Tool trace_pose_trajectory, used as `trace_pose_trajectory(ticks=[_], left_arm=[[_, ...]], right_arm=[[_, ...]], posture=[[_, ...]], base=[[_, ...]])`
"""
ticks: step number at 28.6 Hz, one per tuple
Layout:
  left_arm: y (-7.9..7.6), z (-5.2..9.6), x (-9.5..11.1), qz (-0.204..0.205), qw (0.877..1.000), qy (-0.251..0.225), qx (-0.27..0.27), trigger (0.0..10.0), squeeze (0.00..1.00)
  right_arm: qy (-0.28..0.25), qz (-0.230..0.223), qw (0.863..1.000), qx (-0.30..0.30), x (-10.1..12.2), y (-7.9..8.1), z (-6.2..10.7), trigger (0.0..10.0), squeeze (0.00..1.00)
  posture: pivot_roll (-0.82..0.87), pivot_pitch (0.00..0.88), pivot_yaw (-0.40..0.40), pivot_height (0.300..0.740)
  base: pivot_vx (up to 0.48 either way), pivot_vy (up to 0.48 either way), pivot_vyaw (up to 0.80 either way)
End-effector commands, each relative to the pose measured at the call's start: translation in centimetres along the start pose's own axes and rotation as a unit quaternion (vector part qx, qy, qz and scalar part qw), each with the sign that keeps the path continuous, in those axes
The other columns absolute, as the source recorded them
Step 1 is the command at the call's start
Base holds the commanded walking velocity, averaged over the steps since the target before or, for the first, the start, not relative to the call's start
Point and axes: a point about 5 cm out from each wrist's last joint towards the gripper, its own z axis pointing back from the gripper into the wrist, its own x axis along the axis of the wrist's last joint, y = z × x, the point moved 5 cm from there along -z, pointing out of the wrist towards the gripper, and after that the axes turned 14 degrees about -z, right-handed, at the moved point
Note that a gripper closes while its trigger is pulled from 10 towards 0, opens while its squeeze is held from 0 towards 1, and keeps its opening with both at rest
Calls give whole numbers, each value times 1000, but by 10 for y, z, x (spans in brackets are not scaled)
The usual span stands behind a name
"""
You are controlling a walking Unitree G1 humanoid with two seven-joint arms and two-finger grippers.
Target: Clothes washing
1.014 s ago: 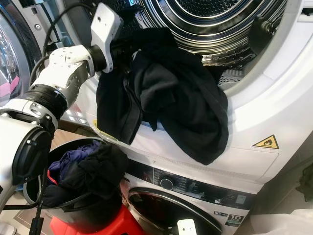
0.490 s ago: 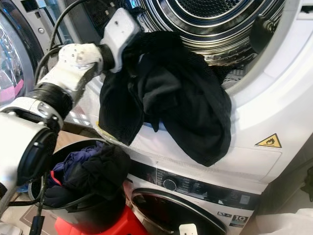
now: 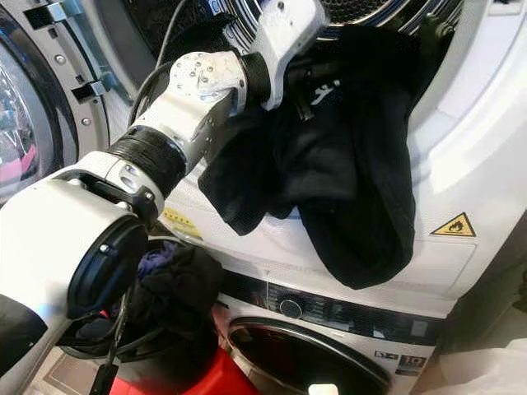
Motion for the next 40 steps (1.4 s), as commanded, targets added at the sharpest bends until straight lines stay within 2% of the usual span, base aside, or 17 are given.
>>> trace_pose_trajectory(ticks=[1, 4, 5, 6, 13, 19, 20, 22, 23, 27, 28, 30, 31, 33, 34, 36, 40], left_arm=[[28, 5, 13, -10, 999, -10, 43, 10000, 0], [29, 10, 4, -18, 999, 10, 35, 10000, 55], [28, 13, -2, -10, 999, 18, 29, 10000, 961], [27, 14, -4, -10, 999, 20, 27, 10000, 1000], [24, 22, -22, 8, 999, 45, 29, 10000, 1000], [27, 31, -36, 41, 996, 58, 53, 10000, 1000], [26, 35, -44, 46, 995, 72, 57, 10000, 1000], [25, 37, -48, 52, 994, 78, 60, 10000, 1000], [24, 39, -52, 61, 993, 81, 61, 10000, 1000], [21, 41, -57, 69, 992, 87, 58, 10000, 1000], [21, 41, -57, 69, 992, 87, 58, 10000, 1000], [19, 43, -59, 76, 992, 86, 50, 10000, 1000], [19, 43, -59, 76, 992, 86, 50, 10000, 1000], [17, 45, -62, 76, 992, 89, 48, 10000, 1000], [17, 45, -62, 76, 992, 89, 48, 10000, 1000], [17, 47, -65, 77, 991, 94, 47, 10000, 1000], [15, 48, -67, 78, 991, 96, 41, 10000, 1000]], right_arm=[[-1, -4, 1000, 10, -1, 10, 0, 10000, 0], [-2, -4, 1000, 13, 0, 12, 0, 10000, 0], [-3, -5, 1000, 14, 0, 13, 0, 10000, 0], [-4, -5, 1000, 14, 1, 13, 0, 10000, 0], [-23, 0, 999, 36, 10, 19, -1, 10000, 0], [-67, -14, 987, 143, 42, 42, -1, 10000, 0], [-80, 0, 972, 221, 56, 56, 3, 10000, 0], [-87, 17, 959, 270, 63, 63, 8, 10000, 0], [-96, 32, 941, 323, 70, 68, 16, 10000, 0], [-125, 40, 907, 399, 92, 70, 34, 10000, 0], [-125, 40, 907, 399, 92, 70, 34, 10000, 0], [-195, 23, 857, 477, 135, 69, 72, 10000, 0], [-195, 23, 857, 477, 135, 69, 72, 10000, 0], [-245, 3, 819, 518, 165, 69, 99, 10000, 0], [-245, 3, 819, 518, 165, 69, 99, 10000, 0], [-297, -3, 774, 559, 195, 71, 131, 10000, 0], [-350, 0, 728, 590, 228, 78, 162, 10000, 0]], posture=[[-152, 0, 211, 740], [-150, 0, 213, 740], [-146, 0, 214, 740], [-145, 0, 215, 740], [-142, 0, 208, 740], [-145, 0, 199, 740], [-151, 0, 195, 740], [-154, 0, 192, 740], [-152, 0, 188, 740], [-148, 0, 179, 740], [-148, 0, 179, 740], [-145, 0, 173, 740], [-145, 0, 173, 740], [-144, 0, 172, 740], [-144, 0, 172, 740], [-142, 0, 171, 740], [-138, 0, 167, 740]], base=[[0, 0, 0], [0, 0, 0], [0, 0, 0], [0, 0, 0], [0, 0, 0], [0, 0, 0], [0, 0, 0], [0, 0, 0], [0, 0, 0], [0, 0, 0], [0, 0, 0], [0, 0, 0], [0, 0, 0], [0, 0, 0], [0, 0, 0], [0, 0, 0], [0, 0, 0]])
